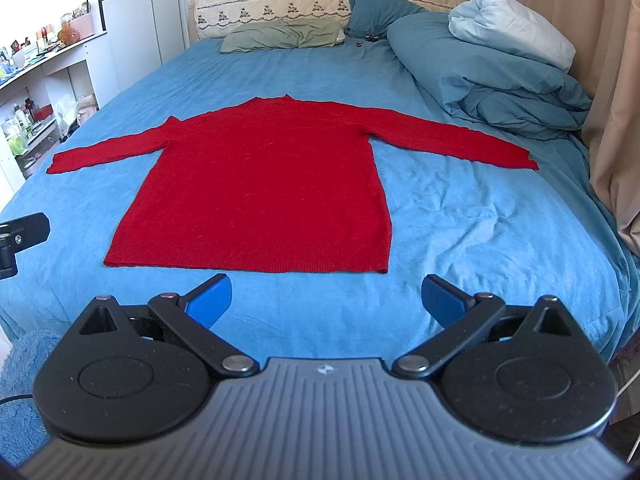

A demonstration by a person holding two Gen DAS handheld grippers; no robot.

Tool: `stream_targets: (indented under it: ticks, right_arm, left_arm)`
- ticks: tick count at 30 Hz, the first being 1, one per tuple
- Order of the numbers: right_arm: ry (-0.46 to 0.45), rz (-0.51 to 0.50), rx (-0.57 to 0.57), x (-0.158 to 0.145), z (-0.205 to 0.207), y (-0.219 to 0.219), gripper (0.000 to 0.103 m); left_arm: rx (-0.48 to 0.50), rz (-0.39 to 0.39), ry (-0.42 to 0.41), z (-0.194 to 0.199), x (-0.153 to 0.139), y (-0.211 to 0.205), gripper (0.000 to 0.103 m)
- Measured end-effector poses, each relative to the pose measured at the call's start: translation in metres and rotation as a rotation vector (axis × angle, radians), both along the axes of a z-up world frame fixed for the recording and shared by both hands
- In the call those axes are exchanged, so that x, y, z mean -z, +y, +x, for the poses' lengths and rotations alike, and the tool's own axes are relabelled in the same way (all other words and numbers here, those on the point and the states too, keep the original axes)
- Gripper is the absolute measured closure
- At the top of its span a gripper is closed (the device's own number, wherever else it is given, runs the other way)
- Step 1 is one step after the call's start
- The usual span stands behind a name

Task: Fold small clothes

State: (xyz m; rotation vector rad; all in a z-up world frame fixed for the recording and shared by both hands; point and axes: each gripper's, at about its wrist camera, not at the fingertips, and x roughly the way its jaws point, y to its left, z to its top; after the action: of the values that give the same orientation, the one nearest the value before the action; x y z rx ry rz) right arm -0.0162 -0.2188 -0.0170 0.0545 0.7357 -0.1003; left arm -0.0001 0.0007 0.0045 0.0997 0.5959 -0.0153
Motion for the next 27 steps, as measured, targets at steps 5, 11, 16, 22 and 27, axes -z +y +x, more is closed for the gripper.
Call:
stream_targets:
  ticks: [5, 11, 16, 22, 27]
  right_arm:
    - [0.0, -0.005, 0.001, -0.0009, 0.0, 0.0001, 0.0]
    - [-0.003, -0.002, 0.004, -0.0014, 0.0001, 0.0018, 0.0]
    - [-0.004, 0.002, 0.007, -0.0022, -0.0007, -0.0002, 0.0]
    - [-0.004, 0.003, 0.006, -0.0023, -0.0007, -0.0004, 0.0]
    - [-0.006, 0.001, 0.007, -0.0022, -0.0006, 0.0, 0.0]
  left_arm:
    - [-0.001, 0.0, 0.001, -0.0002, -0.0001, -0.0004, 0.0]
    - [-0.002, 0.0, -0.001, -0.0008, -0.0006, -0.0008, 0.0]
    - [-0.001, -0.001, -0.002, -0.0014, -0.0009, -0.0011, 0.0]
    - [-0.001, -0.001, -0.002, -0.0015, -0.0011, -0.0011, 0.0]
    - [-0.001, -0.003, -0.005, -0.0019, -0.0033, -0.0007, 0.0]
